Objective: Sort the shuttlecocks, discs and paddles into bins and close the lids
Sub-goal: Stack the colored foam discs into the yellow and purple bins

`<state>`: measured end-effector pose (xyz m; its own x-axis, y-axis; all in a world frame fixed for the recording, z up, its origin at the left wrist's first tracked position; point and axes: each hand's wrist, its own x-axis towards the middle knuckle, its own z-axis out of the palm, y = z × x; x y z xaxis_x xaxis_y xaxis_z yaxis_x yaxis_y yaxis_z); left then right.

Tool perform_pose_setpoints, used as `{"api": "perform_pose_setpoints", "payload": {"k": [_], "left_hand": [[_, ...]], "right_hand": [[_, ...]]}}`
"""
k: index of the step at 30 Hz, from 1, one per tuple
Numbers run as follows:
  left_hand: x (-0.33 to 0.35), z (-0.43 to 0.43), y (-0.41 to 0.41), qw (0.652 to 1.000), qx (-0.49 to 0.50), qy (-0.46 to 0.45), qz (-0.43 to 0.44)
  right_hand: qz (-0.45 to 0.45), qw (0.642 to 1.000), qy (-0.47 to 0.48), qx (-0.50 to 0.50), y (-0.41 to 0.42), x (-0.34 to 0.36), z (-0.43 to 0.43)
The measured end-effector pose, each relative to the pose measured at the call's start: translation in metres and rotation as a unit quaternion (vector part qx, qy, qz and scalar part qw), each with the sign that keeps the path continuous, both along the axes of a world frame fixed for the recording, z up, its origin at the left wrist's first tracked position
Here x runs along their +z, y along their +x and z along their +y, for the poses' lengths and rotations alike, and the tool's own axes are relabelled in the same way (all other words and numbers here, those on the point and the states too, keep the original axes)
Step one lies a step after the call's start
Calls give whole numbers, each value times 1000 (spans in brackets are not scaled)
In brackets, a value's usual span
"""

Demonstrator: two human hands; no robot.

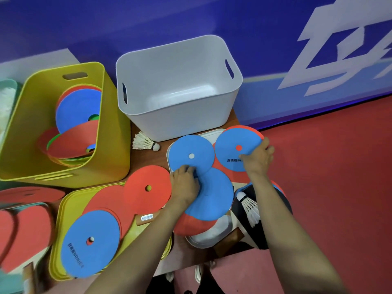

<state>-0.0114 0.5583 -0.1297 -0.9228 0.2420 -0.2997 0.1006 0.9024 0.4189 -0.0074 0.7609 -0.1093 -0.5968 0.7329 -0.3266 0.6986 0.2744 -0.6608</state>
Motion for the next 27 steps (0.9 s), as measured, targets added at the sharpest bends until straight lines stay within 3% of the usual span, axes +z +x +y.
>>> {"api": "perform_pose_setpoints", "payload": {"k": [5, 8, 10, 11, 13, 15, 21, 24, 27], "left_hand": [[0, 2, -3, 997, -43, 18, -55], [12, 6, -7, 996, -34, 21, -83], [24, 11, -10, 986, 40, 122, -106], [32, 13, -12, 959, 114, 212, -148], [48, 14, -15, 854, 243, 389, -247], [55, 6, -19, 791, 314, 450, -271], [83, -49, -11, 733, 399, 543, -90], [103, -74, -5, 761, 361, 537, 40], [127, -96, 1, 810, 286, 491, 145]], "right_hand": [[141, 990, -14, -18, 21, 21, -9], [220, 974, -41, 35, 28, 40, -20], [258, 958, -49, 111, 31, 53, -32], [265, 952, -45, 147, 32, 59, -38], [281, 940, -68, 184, 34, 70, -51], [298, 927, -113, 198, 34, 85, -63], [285, 912, -147, 256, 8, 111, -91], [237, 915, -138, 295, -11, 118, -104], [203, 915, -202, 283, -21, 123, -117]]}}
